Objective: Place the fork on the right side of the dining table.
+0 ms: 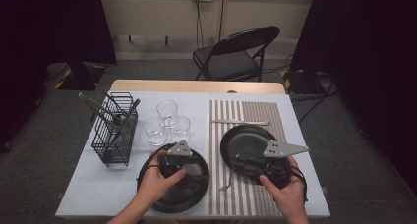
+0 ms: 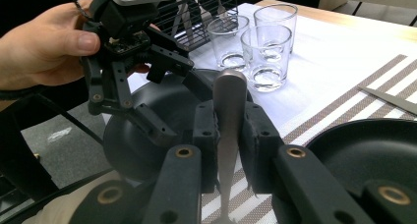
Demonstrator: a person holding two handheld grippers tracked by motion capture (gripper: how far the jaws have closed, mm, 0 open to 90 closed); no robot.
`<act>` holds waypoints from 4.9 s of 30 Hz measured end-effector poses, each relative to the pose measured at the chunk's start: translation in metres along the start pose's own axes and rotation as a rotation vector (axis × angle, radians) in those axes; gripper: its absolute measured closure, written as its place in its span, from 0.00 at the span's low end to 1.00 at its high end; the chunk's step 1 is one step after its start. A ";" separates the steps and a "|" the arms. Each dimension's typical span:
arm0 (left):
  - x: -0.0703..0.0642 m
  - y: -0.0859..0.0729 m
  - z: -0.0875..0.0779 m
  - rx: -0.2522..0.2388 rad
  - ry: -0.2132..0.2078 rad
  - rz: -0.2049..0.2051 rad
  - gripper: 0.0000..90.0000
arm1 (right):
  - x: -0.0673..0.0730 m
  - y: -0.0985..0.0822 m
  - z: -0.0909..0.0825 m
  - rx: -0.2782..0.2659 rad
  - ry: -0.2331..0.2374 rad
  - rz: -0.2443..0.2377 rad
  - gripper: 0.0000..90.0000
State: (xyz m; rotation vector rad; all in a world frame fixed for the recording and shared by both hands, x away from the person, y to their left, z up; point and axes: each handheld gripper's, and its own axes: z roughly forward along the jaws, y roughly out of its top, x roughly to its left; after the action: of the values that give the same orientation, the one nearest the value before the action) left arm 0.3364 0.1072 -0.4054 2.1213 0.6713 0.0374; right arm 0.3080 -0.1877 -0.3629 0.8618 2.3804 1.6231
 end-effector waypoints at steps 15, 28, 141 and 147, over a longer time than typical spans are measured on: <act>0.003 -0.002 0.001 0.007 0.005 -0.003 0.23 | -0.007 -0.012 -0.015 -0.013 -0.002 0.029 0.86; 0.004 -0.002 0.003 0.016 0.006 0.003 0.23 | -0.006 -0.020 -0.026 -0.006 -0.044 0.028 0.84; 0.010 -0.001 0.005 0.039 0.007 0.008 0.23 | -0.059 -0.103 -0.045 0.186 -0.301 0.051 0.28; 0.011 0.001 0.005 0.027 0.005 0.005 0.23 | -0.056 -0.106 -0.043 0.216 -0.296 0.035 0.28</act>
State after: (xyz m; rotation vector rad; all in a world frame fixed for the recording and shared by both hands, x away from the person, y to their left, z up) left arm 0.3477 0.1084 -0.4102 2.1499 0.6727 0.0368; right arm 0.2962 -0.2787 -0.4506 1.1007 2.3650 1.1646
